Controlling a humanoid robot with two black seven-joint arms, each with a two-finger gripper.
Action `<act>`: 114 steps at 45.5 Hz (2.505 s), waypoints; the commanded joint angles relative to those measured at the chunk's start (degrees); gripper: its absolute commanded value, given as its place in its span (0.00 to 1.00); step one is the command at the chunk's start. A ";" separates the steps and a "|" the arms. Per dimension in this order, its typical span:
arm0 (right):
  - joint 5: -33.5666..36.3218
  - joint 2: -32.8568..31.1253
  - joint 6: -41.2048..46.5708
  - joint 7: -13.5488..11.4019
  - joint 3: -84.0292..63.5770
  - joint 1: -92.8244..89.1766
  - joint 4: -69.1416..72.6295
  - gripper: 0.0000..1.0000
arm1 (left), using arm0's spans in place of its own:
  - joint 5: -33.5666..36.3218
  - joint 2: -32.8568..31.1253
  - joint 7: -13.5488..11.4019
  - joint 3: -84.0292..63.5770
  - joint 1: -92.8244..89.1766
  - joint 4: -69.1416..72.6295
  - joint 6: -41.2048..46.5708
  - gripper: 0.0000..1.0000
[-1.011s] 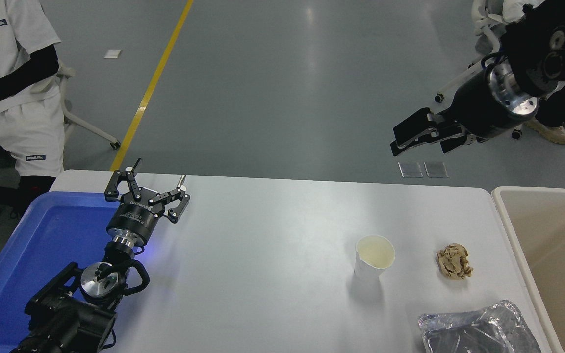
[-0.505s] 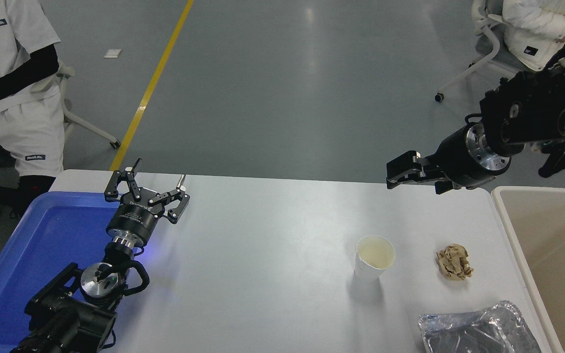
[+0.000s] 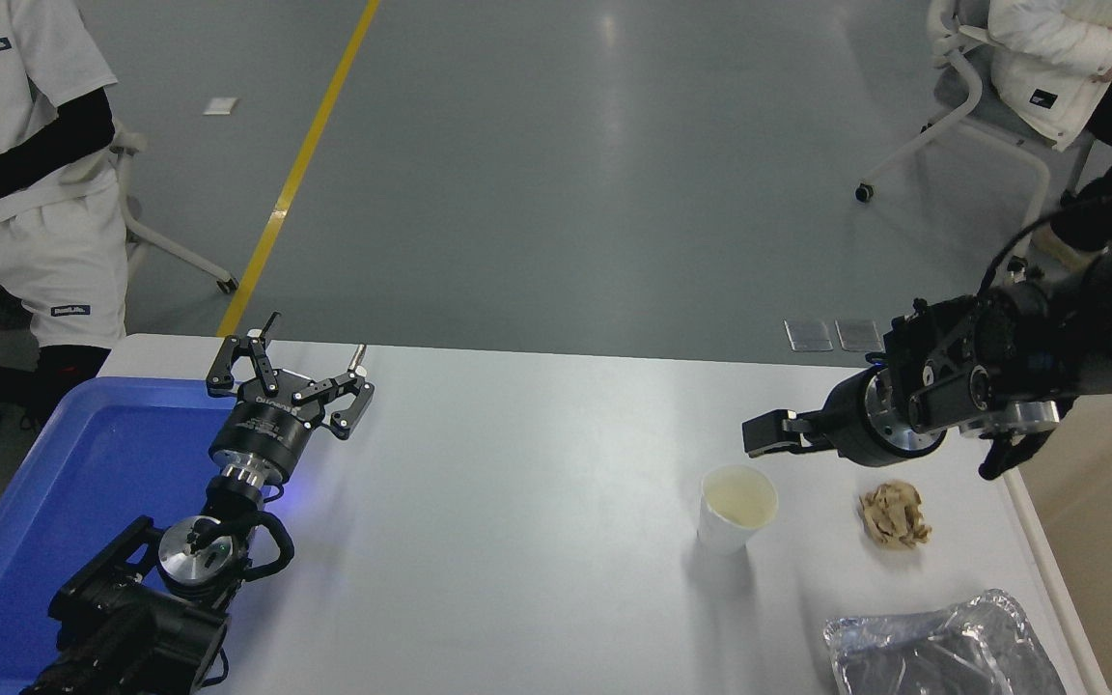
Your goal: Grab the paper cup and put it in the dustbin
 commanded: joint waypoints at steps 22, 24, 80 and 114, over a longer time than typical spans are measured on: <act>3.65 0.91 -10.98 -0.09 0.92 -11.11 -6.53 1.00 | 0.00 0.00 0.00 0.00 0.00 0.00 -0.02 0.99; 3.65 0.91 -10.98 0.00 1.09 -11.64 -6.71 1.00 | 0.00 0.00 0.00 0.00 0.00 0.00 -0.02 0.99; -2.50 0.91 -22.93 0.17 3.02 -17.88 -8.02 0.00 | 0.00 0.00 0.00 0.00 0.00 0.00 0.07 0.99; -6.11 -6.90 -16.35 0.53 2.76 3.82 3.58 0.00 | 0.00 0.00 0.00 0.00 0.00 0.00 -0.02 0.99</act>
